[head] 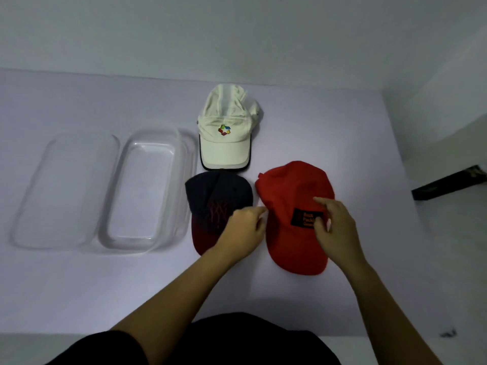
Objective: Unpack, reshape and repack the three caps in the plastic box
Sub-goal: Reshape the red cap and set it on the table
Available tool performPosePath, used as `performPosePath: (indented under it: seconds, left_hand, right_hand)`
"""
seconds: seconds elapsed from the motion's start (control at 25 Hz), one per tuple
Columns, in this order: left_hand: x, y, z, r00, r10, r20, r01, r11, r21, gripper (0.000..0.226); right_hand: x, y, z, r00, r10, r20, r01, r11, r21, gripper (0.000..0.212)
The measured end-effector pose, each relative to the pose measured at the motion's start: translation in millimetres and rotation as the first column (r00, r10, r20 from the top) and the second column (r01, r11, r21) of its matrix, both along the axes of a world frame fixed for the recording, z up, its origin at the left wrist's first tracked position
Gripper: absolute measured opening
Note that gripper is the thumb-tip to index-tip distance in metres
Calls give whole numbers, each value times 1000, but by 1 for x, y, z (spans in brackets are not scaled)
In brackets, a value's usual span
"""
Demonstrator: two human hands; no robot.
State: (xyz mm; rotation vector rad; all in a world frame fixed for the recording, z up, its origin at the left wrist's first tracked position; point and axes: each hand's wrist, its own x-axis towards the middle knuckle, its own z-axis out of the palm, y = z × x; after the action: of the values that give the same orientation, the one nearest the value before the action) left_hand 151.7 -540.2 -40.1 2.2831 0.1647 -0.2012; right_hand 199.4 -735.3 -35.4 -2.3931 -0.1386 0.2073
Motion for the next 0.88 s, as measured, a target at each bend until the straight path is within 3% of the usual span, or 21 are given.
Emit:
performPosePath:
  seconds: [0.08,0.16,0.24,0.36,0.48,0.6,0.68,0.88]
  left_hand:
    - [-11,-26,-21,986,-21,-166,1,993,-117,45]
    - [-19,-43,-37,947,-87,-310,21,977,-210,83]
    - [-23,-58,-50,895,-172,-412,107,979,-176,103]
    - [-23,-70,-54,856,-178,-485,173,983,-56,106]
    - [-25,-81,-51,896,-158,-416,220,970,106,105]
    - [-26,-91,-52,940,-24,-340,108,967,232,81]
    - [-25,-94,-52,955,44,-295,30,970,243,70]
    - [-29,-100,-37,996,22,-82,-3,973,232,67]
  right_hand:
    - [-18,-24,-26,981,-27,-193,26,1000,-11,76]
    - [-33,-38,-56,949,85,-305,-91,996,-7,92]
    - [-39,-50,-81,928,190,-319,-212,977,-35,93]
    - [-42,-56,-84,931,230,-282,-273,954,-124,90]
    - [-48,-51,-74,950,229,-210,-256,960,-115,73]
    - [-55,-37,-65,960,152,-234,-176,980,-88,65]
    - [-56,-34,-57,968,126,-217,-140,989,-47,69]
    - [-43,-44,-35,995,43,-93,-46,998,-35,75]
